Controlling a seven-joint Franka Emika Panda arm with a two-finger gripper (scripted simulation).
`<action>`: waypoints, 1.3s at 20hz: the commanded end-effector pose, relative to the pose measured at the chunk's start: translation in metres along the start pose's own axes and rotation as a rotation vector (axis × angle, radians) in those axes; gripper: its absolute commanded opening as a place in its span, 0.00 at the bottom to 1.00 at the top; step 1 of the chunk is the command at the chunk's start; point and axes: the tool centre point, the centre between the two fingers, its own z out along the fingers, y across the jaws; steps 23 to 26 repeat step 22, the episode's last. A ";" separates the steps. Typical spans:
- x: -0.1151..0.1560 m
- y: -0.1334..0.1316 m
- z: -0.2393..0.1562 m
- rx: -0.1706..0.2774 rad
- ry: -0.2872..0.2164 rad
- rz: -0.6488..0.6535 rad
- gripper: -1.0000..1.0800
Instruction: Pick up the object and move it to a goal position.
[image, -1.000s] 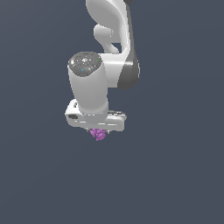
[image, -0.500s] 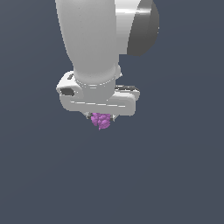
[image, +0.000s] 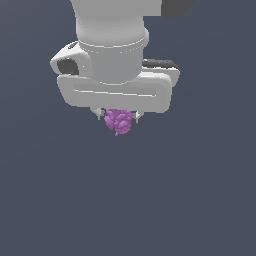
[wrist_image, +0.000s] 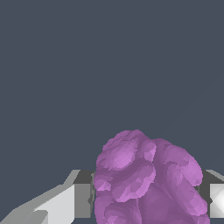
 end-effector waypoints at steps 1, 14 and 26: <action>0.002 -0.003 -0.014 0.000 -0.001 0.000 0.00; 0.008 -0.009 -0.048 0.000 -0.001 0.000 0.00; 0.009 -0.010 -0.052 0.000 -0.001 0.000 0.00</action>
